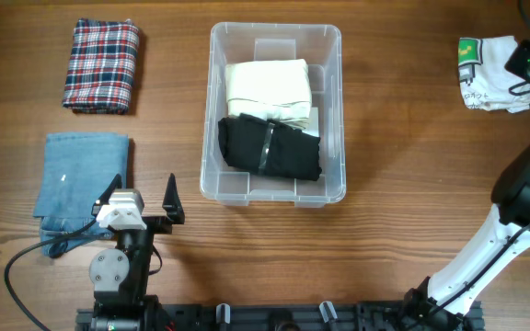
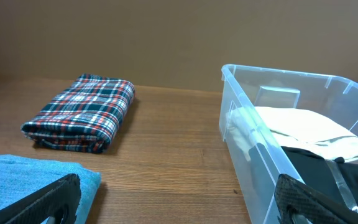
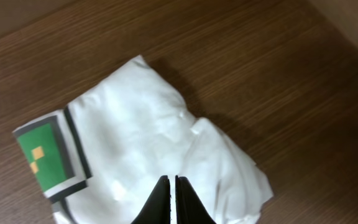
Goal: Pack container
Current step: 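Open the right gripper and move it right toward the white garment, then lower the right gripper onto the white green-print garment and grasp it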
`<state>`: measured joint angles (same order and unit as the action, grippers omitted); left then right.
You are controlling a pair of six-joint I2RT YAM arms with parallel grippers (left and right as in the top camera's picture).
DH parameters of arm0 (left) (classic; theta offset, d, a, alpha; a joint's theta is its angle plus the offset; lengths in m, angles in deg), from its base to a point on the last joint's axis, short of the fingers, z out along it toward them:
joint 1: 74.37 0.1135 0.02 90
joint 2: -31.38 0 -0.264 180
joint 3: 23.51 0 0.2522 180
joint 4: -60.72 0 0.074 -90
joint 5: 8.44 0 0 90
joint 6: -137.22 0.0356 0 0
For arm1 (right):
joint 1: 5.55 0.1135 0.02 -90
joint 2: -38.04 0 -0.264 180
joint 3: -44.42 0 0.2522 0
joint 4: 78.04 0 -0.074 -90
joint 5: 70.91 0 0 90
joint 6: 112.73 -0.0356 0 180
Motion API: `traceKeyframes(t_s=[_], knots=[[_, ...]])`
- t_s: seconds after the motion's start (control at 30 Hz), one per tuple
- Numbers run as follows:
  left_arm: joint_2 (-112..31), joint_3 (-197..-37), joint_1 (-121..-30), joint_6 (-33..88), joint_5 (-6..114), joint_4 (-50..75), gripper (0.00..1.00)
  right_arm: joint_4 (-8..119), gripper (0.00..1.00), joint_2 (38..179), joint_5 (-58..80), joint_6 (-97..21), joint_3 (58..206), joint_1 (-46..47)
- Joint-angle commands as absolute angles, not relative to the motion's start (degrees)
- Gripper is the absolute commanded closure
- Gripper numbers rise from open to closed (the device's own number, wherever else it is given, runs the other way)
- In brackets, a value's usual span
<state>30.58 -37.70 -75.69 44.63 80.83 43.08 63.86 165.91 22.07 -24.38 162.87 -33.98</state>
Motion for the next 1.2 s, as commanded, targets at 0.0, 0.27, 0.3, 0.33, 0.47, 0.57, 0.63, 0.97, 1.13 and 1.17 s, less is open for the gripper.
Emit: traceKeyframes(t_s=[0.0,0.27,0.3,0.33,0.47,0.57,0.63,0.97,1.13,1.17], knots=[[31.0,-37.59,-75.36,45.51,81.18,42.75,0.0,64.62,0.96,168.58,20.24,-22.26,162.69,-34.33],[31.0,-37.59,-75.36,45.51,81.18,42.73,0.0,67.14,0.96,171.42,11.3,-22.5,162.69,-34.33],[31.0,-37.59,-75.36,45.51,81.18,42.73,0.0,67.16,0.95,171.61,11.3,-22.92,162.69,-34.35],[31.0,-37.59,-75.36,45.51,81.18,42.75,0.0,66.92,0.96,171.83,11.3,-22.88,162.69,-34.35],[31.0,-37.59,-75.36,45.51,81.18,42.75,0.0,65.41,0.96,172.75,11.28,-22.7,162.69,-34.35],[31.0,-37.59,-75.36,45.51,81.18,42.75,0.0,63.62,0.96,173.73,11.3,-22.72,162.69,-34.35],[31.0,-37.59,-75.36,45.51,81.18,42.73,0.0,61.8,0.96,174.43,11.58,-22.77,162.69,-34.35],[31.0,-37.59,-75.36,45.51,81.18,42.73,0.0,50.96,0.96,174.61,11.74,-22.92,162.52,-34.35],[31.0,-37.59,-75.36,45.51,81.18,42.73,0.0,44.27,0.96,174.57,11.71,-25.26,162.54,-34.35],[31.0,-37.59,-75.36,45.51,81.18,42.73,0.0,42.9,0.96,174.52,11.74,-26.55,162.54,-34.35]])
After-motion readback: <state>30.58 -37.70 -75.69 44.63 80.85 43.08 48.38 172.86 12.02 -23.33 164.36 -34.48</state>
